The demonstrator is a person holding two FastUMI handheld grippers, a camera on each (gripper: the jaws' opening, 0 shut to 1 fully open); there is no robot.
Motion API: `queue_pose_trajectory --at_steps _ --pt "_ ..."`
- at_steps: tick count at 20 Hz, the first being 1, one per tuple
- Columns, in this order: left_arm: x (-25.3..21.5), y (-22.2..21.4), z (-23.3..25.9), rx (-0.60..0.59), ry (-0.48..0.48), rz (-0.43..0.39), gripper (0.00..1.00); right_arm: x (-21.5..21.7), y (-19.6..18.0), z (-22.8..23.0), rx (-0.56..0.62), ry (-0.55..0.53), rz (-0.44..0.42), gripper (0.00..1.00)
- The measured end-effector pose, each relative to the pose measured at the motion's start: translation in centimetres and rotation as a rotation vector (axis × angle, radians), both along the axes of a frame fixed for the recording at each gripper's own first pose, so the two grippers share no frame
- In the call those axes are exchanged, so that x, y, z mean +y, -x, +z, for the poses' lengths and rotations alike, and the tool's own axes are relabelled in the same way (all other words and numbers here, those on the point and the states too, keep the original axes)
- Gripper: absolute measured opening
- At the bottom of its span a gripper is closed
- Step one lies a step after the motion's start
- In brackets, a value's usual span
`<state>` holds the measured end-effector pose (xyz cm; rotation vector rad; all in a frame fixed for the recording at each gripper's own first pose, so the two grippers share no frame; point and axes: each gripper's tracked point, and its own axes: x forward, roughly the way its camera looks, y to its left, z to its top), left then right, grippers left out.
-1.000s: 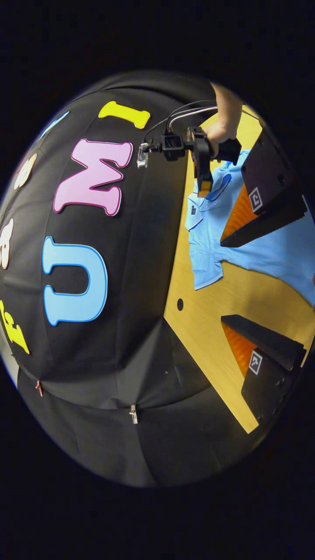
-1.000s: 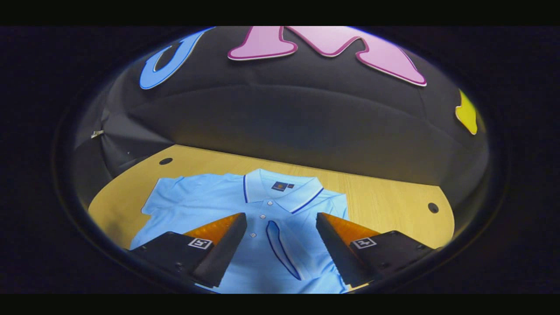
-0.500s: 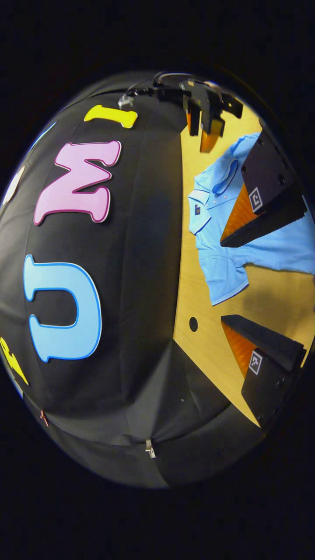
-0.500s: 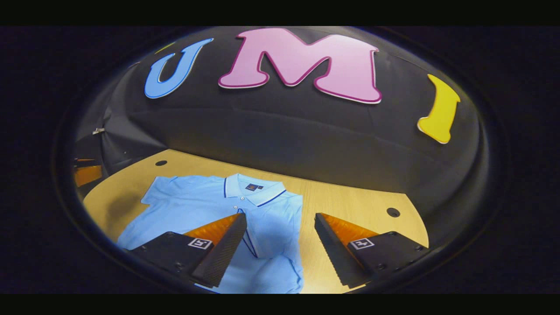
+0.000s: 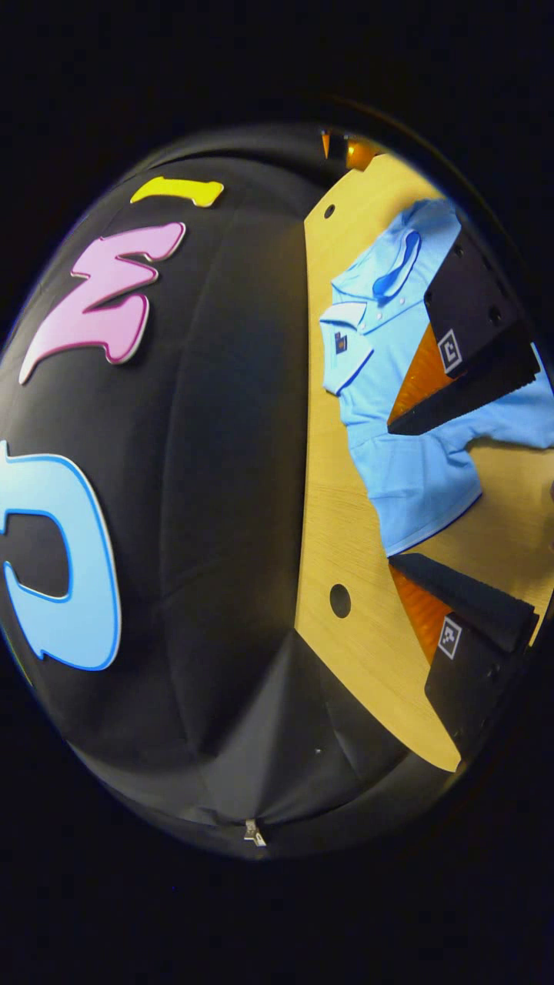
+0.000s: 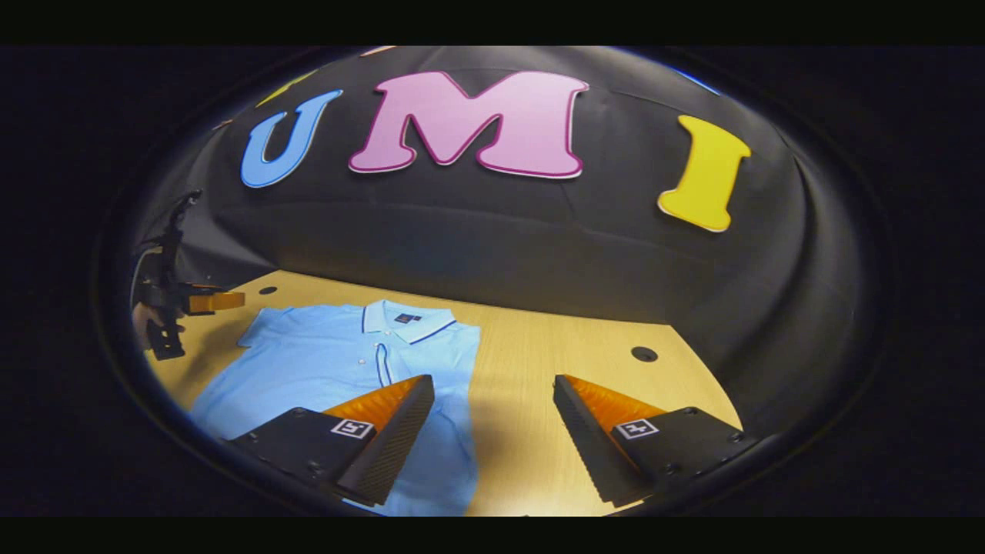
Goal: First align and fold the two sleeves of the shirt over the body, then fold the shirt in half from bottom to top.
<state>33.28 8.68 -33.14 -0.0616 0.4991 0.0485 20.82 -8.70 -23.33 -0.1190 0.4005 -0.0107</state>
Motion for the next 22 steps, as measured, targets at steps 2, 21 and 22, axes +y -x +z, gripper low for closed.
queue_pose_trajectory --at_steps 2,21,22 --pt "0.7 -2.1 -1.9 0.018 -0.010 -0.002 0.98 -0.7 0.8 -0.1 -0.004 -0.014 -0.008 0.97" --pt "1.6 -7.6 -9.5 0.198 -0.015 -0.110 0.86 -3.2 2.9 -2.1 0.016 -0.101 -0.049 0.98" --pt "1.2 -7.6 -9.4 0.199 -0.010 -0.124 0.77 -3.2 2.9 -2.1 0.016 -0.104 -0.052 0.98"
